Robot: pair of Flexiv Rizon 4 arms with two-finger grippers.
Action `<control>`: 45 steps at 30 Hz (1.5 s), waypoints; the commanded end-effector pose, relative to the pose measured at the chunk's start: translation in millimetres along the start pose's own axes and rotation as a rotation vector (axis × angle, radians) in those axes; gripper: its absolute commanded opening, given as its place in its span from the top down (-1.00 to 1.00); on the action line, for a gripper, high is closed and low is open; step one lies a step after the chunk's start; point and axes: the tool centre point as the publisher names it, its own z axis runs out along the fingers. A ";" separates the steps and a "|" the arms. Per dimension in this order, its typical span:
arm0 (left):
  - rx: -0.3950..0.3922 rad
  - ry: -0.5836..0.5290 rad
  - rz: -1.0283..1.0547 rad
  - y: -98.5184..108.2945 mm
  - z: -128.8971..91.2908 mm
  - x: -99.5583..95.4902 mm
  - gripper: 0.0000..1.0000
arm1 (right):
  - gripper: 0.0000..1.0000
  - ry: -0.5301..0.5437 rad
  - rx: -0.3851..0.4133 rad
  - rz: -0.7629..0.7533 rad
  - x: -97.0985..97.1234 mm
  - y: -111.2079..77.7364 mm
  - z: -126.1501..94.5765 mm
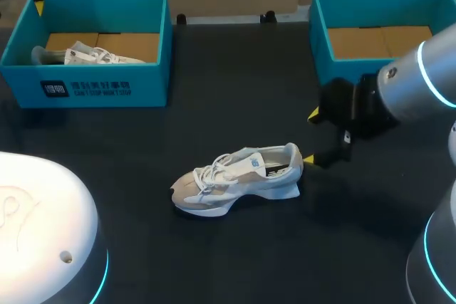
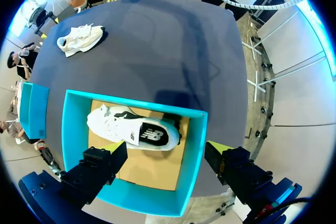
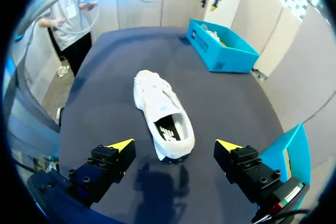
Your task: Take the shoe out of the shoebox, open the shoe tongue, remove and reinsert the insole, then place the shoe into the shoebox
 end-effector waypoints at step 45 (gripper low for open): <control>0.001 0.002 0.001 0.4 -0.3 0.2 -1.00 | -1.00 0.133 -0.349 -0.130 -15.4 -64.3 54.6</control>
